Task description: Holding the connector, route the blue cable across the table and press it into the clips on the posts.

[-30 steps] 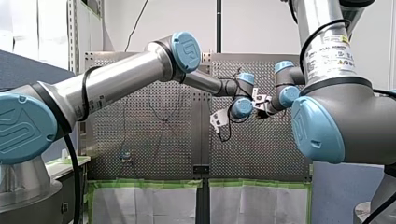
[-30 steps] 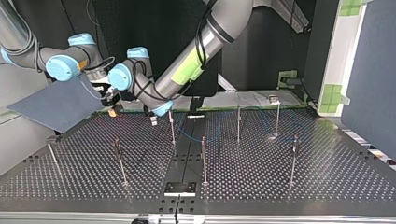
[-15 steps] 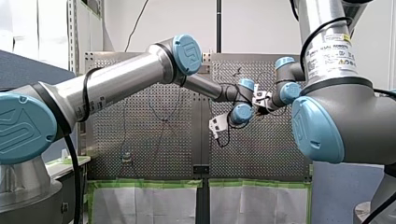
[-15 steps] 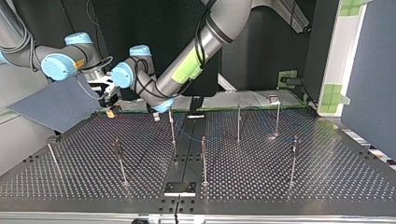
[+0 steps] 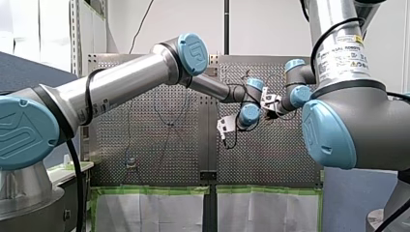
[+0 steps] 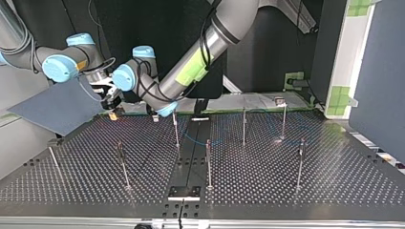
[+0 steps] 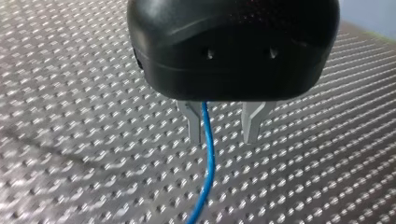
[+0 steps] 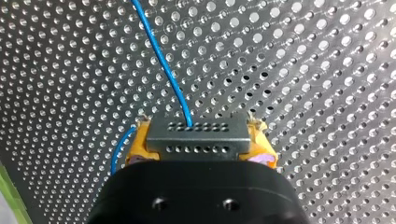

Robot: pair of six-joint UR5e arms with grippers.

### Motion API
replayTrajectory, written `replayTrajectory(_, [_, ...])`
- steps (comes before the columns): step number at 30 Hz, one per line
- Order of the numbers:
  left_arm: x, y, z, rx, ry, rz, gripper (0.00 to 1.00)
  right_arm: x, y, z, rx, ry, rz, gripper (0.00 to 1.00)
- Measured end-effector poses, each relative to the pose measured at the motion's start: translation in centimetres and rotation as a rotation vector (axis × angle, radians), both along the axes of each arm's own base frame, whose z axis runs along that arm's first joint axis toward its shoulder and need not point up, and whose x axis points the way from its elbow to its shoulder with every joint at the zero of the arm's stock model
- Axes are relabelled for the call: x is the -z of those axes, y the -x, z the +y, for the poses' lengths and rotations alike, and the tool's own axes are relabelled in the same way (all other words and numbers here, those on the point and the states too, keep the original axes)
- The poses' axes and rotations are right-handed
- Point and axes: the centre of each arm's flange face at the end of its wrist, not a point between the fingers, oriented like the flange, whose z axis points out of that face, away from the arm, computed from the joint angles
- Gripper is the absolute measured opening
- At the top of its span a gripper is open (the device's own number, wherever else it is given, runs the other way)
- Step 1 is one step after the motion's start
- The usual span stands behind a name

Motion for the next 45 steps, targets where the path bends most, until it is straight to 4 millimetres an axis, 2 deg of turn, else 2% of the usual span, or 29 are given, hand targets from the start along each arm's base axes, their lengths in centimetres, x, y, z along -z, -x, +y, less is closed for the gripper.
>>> replayTrajectory(4, [0.1, 0.5, -0.2, 0.037, -0.045, 0.025, 0.47, 0.0, 0.0, 0.0, -0.004, 0.0, -0.001, 0.0])
replayTrajectory(6, [0.0, 0.7, -0.2, 0.042, -0.073, 0.034, 0.43, 0.0, 0.0, 0.0, -0.005, 0.001, -0.001, 0.0])
replayTrajectory(8, [0.0, 0.9, -0.1, 0.041, -0.099, 0.041, 0.33, 0.0, -0.1, 0.0, -0.006, 0.001, -0.002, 0.0])
replayTrajectory(9, [-0.1, 0.9, -0.1, 0.042, -0.108, 0.044, 0.33, 0.0, -0.1, 0.0, -0.006, 0.002, -0.002, 0.0])
replayTrajectory(11, [-0.1, 0.7, 0.1, 0.049, -0.13, 0.051, 0.2, 0.0, -0.1, 0.0, -0.008, 0.002, -0.003, 0.0])
replayTrajectory(12, [-0.1, 0.6, 0.2, 0.054, -0.138, 0.054, 0.2, 0.0, -0.1, 0.0, -0.009, 0.003, -0.003, 0.0])
replayTrajectory(13, [-0.2, 0.5, 0.3, 0.06, -0.145, 0.057, 0.15, 0.0, -0.1, 0.0, -0.01, 0.003, -0.003, 0.0])
replayTrajectory(15, [-0.4, 0.3, 0.3, 0.075, -0.159, 0.059, 0.15, 0.0, -0.1, 0.0, -0.012, 0.003, -0.004, 0.0])
replayTrajectory(16, [-0.6, 0.2, 0.3, 0.081, -0.164, 0.058, 0.2, 0.0, -0.1, 0.0, -0.012, 0.003, -0.004, 0.0])
replayTrajectory(17, [-0.7, 0.2, 0.3, 0.089, -0.171, 0.057, 0.15, 0.0, -0.1, 0.0, -0.012, 0.003, -0.004, 0.0])
replayTrajectory(18, [-0.8, 0.1, 0.2, 0.096, -0.176, 0.056, 0.15, 0.0, -0.1, 0.0, -0.013, 0.004, -0.004, 0.0])
replayTrajectory(20, [-0.9, 0.0, 0.1, 0.113, -0.189, 0.057, 0.0, 0.0, -0.1, 0.0, -0.013, 0.004, -0.004, 0.0])
replayTrajectory(25, [-1.0, 0.1, 0.0, 0.116, -0.204, 0.056, 0.0, 0.0, -0.1, 0.0, -0.012, 0.005, -0.007, 0.0])
replayTrajectory(32, [-0.5, -0.3, 0.9, 0.046, -0.181, 0.061, 0.0, 0.0, 0.0, -0.1, -0.01, 0.004, -0.008, 0.0])
replayTrajectory(45, [-2.5, -0.1, 1.6, -0.059, -0.054, 0.016, 0.0, -0.7, 0.0, 0.0, -0.014, 0.011, -0.011, 0.0])
